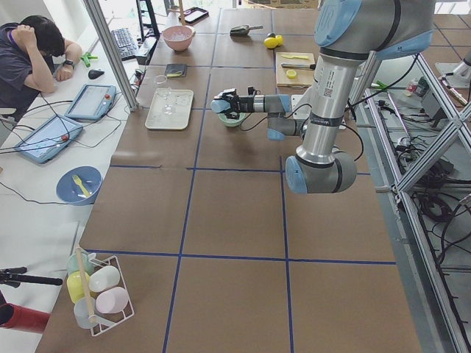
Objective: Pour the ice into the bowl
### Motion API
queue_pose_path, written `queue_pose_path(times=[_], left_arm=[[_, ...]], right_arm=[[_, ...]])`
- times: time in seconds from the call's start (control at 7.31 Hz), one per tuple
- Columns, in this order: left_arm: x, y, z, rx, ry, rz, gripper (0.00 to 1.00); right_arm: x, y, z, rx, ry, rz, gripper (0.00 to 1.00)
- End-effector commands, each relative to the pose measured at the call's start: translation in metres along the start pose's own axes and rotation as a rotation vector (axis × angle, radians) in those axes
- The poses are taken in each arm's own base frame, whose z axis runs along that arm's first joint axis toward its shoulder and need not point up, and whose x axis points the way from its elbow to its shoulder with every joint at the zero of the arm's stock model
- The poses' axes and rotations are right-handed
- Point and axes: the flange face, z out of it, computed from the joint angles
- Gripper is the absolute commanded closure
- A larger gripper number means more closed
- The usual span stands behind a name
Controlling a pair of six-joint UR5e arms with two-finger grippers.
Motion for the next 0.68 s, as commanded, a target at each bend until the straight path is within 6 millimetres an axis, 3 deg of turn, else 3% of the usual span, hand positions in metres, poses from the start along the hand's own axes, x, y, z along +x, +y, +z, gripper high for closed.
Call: queue_pose_path(times=[0.0,0.14,0.27,0.41,0.55], left_arm=[[0.002,0.027,0.024,0.085,0.093,-0.209,1.00],[0.001,0.039,0.038,0.124,0.158,-0.322,1.00],[0.000,0.080,0.057,0.160,0.277,-0.454,1.00],[-0.008,0.135,0.049,0.160,0.370,-0.577,1.00],[-0.020,0.173,0.040,0.150,0.417,-0.659,1.00]], right_arm=[[0.000,0.000,0.000,0.001,-0.001,-0.002,0.00],[0.000,0.001,0.001,0.001,-0.001,-0.005,0.00],[0.005,0.006,0.006,-0.007,0.005,0.000,0.00],[0.004,0.006,0.005,-0.006,0.005,-0.002,0.00],[0.003,0.005,0.004,-0.004,0.005,-0.004,0.00]])
